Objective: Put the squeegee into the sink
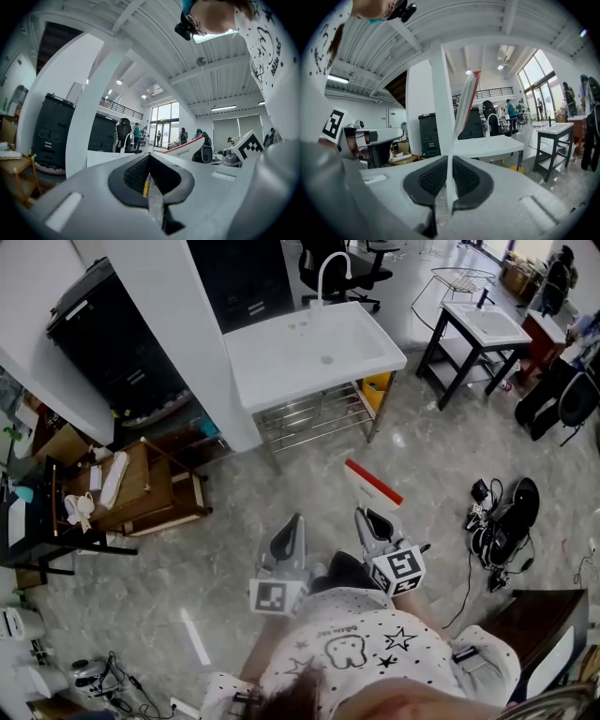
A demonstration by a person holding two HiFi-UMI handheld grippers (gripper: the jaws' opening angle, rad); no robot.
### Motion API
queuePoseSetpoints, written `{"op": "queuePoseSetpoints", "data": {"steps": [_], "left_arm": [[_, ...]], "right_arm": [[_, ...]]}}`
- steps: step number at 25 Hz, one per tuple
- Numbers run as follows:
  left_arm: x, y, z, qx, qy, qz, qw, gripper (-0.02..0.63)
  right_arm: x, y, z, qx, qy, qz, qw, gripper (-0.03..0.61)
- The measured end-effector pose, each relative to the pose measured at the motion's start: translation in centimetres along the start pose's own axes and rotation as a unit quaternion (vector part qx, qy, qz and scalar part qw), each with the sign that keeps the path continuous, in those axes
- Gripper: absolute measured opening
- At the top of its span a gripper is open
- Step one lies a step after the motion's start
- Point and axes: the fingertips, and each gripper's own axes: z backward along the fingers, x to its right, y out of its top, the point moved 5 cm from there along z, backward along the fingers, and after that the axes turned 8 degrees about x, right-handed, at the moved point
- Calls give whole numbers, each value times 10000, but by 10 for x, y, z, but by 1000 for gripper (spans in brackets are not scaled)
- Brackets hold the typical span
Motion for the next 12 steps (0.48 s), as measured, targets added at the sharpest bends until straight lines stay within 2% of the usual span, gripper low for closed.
{"op": "queuePoseSetpoints", "data": {"steps": [8, 12], "left_arm": [[-11, 0, -39, 7, 298, 28, 9996, -3], [-10, 5, -62, 102, 315, -43, 9994, -3]], "right_arm": [[25, 13, -36, -22, 241, -75, 9997, 23], [41, 24, -52, 44, 372, 6, 9993, 23]]}}
